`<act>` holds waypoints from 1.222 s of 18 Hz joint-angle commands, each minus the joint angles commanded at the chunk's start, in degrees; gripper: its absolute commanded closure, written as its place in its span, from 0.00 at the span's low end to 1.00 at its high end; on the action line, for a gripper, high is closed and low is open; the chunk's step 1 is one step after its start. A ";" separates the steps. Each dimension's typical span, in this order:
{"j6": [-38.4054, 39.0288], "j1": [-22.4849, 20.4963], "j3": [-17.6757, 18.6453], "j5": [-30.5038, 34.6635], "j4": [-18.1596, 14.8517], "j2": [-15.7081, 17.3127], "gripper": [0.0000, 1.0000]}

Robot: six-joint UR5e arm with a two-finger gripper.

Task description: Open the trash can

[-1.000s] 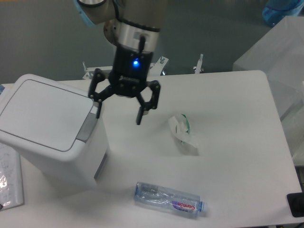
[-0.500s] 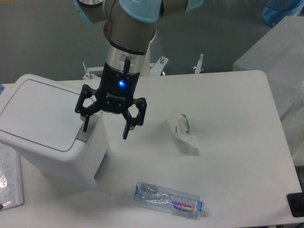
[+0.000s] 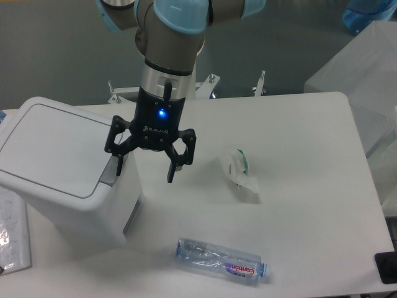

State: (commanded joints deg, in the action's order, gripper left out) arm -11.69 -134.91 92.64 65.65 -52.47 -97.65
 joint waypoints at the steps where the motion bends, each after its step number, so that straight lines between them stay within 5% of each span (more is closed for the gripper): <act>1: 0.00 0.00 0.09 0.00 0.00 0.00 0.00; 22: 0.00 0.09 2.02 0.00 -0.18 0.26 0.00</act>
State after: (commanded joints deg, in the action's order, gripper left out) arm -11.69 -134.82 94.66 65.65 -52.65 -97.38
